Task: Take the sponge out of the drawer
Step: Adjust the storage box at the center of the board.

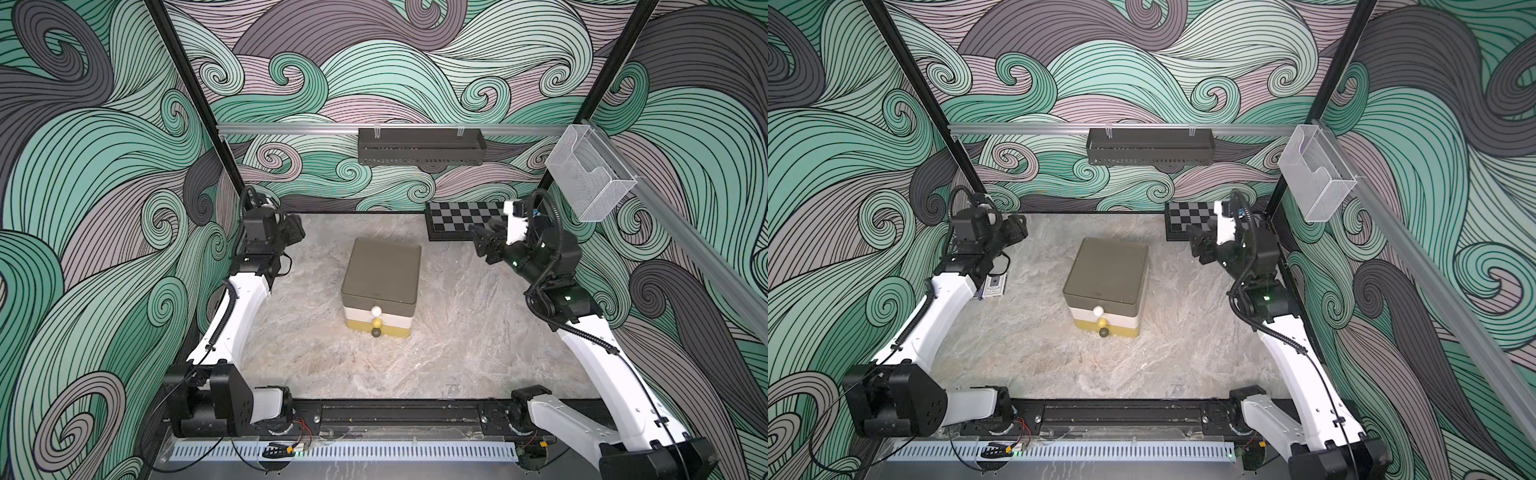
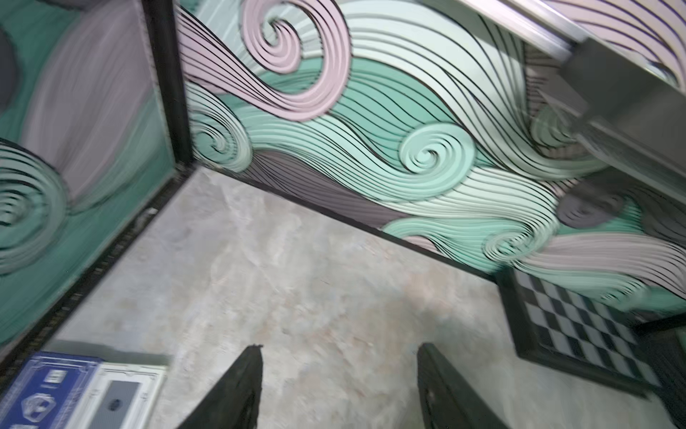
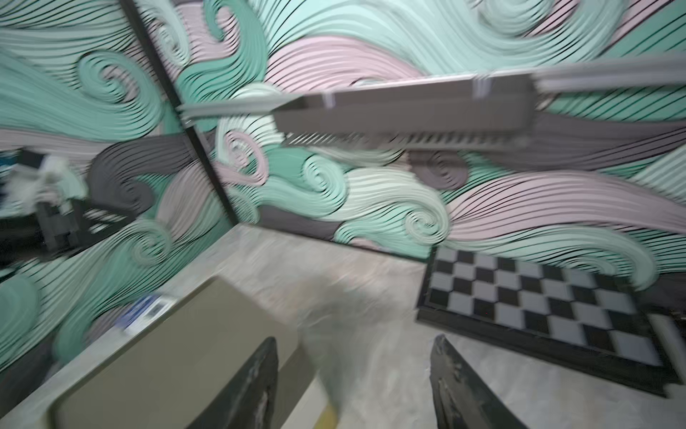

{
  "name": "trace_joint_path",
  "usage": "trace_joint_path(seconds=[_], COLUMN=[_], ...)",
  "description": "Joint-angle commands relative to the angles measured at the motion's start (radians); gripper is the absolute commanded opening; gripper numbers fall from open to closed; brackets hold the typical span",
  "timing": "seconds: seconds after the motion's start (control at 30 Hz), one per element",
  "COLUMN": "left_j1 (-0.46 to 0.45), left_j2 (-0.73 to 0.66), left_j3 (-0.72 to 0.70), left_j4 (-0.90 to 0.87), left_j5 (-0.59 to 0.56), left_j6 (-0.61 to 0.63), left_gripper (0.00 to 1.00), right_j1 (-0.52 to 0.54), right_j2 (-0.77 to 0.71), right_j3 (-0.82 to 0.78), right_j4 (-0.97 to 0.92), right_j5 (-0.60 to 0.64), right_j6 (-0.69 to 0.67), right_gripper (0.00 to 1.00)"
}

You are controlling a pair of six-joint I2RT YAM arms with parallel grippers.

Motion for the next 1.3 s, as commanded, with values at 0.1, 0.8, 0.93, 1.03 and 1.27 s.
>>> trace_joint_path(seconds=[0.1,0.8,0.93,1.03,1.27], left_j1=[-0.091,-0.210,-0.213,-0.214,-0.218], left_j2=[-0.092,-0.147,-0.104,-0.065,0.016], left_j3=[-0.097,-0.163,-0.170,-0.149,-0.145], left_j4=[-0.288,-0.202,-0.153,-0.150,-0.095], left_j5=[0.284,0.378,0.399,0.407,0.442], left_j6=[-0.044,-0.107,-0.112,-0.105,-0.130], left_gripper=[0.71,0.76,0.75,0.75,0.71], right_j1=[0.148,0.237,0.246,0.246,0.252], right_j2=[0.001,0.241,0.242,0.226,0.238], right_j3=[-0.047,0.023,0.026,0.032,0.020], right_j4=[-0.306,-0.242,-0.234,-0.252,-0.249], right_j5=[-0.162,-0.140,-0.136,-0.126,-0.135], right_j6=[0.010,0.013,0.021,0.017,0.037], right_gripper=[0.65,0.60,0.59,0.59,0.59])
